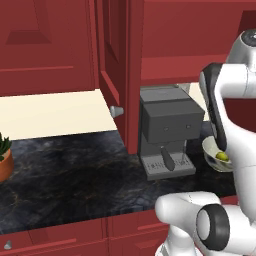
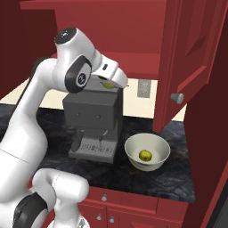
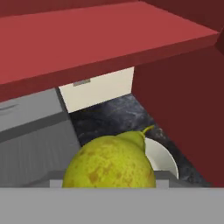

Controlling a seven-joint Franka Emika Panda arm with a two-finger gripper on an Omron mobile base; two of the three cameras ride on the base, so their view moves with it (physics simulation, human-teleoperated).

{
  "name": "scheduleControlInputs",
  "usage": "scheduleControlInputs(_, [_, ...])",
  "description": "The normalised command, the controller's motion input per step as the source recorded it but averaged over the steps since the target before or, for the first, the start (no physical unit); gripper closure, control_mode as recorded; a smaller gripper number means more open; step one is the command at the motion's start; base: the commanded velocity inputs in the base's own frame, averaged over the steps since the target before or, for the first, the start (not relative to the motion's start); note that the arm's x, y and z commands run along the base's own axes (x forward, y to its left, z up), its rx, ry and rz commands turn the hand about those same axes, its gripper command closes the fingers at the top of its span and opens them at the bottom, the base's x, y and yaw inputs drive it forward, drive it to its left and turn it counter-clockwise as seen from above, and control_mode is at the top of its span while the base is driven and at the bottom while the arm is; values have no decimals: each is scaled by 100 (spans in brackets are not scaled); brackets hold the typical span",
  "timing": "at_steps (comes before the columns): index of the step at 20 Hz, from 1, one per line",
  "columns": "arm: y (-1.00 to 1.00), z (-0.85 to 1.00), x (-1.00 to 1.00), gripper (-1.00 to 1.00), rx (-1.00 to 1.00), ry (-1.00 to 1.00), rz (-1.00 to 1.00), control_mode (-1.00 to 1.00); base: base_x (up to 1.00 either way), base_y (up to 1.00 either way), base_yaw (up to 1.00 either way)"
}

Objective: Open the cabinet. Pick the pear and pear from the cabinet and place them into the bowl. Then close the cabinet.

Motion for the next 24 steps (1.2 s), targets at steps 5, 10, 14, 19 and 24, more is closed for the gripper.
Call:
scheduleControlInputs(5, [-42, -34, -12, 100, 1, 17, 0, -100, 0, 0, 0])
scheduleControlInputs(10, [-35, -61, 0, 100, 0, 4, 0, -100, 0, 0, 0])
scheduleControlInputs(14, [-31, -64, 0, 100, 0, 2, 0, -100, 0, 0, 0])
scheduleControlInputs(19, [-28, -58, 0, 100, 0, 2, 0, -100, 0, 0, 0])
scheduleControlInputs(24, [-19, -56, 0, 100, 0, 3, 0, -100, 0, 0, 0])
